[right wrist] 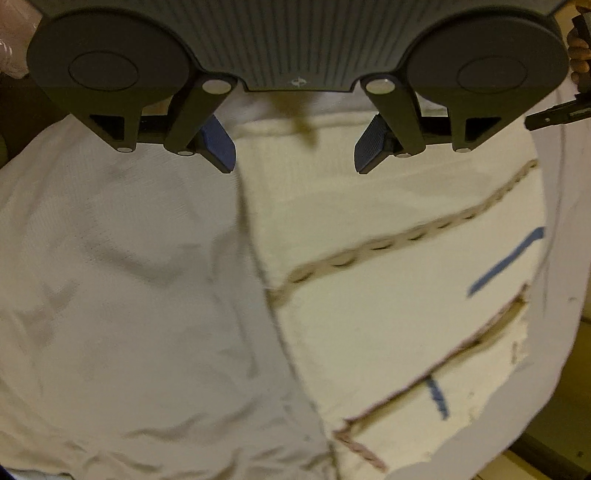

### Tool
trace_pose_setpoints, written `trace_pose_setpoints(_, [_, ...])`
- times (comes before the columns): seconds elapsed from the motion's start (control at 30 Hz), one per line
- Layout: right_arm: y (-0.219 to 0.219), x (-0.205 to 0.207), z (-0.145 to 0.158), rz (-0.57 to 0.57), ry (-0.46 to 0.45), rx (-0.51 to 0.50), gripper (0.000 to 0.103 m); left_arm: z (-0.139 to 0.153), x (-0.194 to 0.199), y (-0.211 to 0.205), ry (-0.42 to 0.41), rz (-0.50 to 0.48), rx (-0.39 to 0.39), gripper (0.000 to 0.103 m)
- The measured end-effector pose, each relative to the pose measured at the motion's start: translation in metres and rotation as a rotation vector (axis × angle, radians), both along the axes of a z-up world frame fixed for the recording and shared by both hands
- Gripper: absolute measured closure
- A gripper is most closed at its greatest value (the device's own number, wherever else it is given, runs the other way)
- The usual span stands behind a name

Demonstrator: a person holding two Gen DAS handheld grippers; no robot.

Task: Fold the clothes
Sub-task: 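Grasp the hem with both grippers and fold it up toward the collar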

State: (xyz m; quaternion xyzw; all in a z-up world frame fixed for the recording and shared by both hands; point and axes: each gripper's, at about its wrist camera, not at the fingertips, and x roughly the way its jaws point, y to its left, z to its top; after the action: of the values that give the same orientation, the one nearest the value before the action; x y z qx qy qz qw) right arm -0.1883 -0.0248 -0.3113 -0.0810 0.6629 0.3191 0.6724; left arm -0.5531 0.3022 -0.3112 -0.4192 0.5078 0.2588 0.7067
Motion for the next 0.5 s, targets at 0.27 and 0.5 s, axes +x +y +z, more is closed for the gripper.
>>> trace_pose_setpoints(0.27, [0.013,0.027,-0.027,0.066,0.051,-0.022,0.029,-0.011,-0.025,0.020,-0.087,0.155,-0.065,0.062])
trace_pose_setpoints(0.5, [0.025,0.035,-0.045,0.132,0.120,-0.006,0.028,-0.026,-0.032,0.031,-0.067,0.250,-0.078,0.055])
